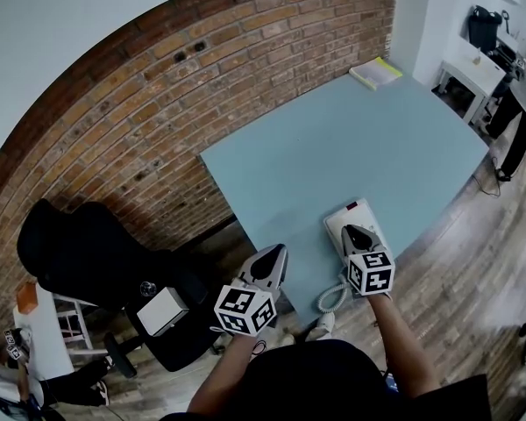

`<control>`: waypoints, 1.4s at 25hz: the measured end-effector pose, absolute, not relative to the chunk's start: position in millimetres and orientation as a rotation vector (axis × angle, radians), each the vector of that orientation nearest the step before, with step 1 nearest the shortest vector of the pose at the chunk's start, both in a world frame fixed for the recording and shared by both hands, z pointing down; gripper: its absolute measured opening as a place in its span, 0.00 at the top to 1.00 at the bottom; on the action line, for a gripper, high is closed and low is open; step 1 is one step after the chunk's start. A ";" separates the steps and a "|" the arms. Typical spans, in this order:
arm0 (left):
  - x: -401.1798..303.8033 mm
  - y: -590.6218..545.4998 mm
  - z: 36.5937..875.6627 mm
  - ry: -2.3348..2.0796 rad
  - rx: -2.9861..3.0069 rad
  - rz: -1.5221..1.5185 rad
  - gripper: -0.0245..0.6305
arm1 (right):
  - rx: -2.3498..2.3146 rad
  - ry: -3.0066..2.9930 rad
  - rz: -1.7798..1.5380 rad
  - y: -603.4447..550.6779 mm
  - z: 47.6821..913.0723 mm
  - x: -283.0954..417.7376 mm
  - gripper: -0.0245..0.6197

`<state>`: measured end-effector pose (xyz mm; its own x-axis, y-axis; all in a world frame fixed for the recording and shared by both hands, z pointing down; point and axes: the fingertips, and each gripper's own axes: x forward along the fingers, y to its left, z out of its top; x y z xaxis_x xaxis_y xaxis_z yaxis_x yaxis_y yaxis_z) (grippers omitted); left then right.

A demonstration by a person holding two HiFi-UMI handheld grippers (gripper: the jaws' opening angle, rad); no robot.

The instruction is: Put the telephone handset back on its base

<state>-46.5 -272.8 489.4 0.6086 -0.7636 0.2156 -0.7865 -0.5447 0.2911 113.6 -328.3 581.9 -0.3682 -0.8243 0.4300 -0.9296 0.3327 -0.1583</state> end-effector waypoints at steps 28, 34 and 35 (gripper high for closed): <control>-78.6 -216.8 451.5 -1.077 2.623 0.019 0.95 | 1.836 -2.455 0.445 -227.9 462.5 85.9 0.94; -83.8 -200.8 445.6 -1.055 2.651 0.006 0.95 | 1.852 -2.458 0.432 -206.2 454.5 78.2 0.94; -84.6 -198.4 445.6 -1.050 2.654 0.003 0.95 | 1.858 -2.456 0.430 -203.5 453.9 77.2 0.94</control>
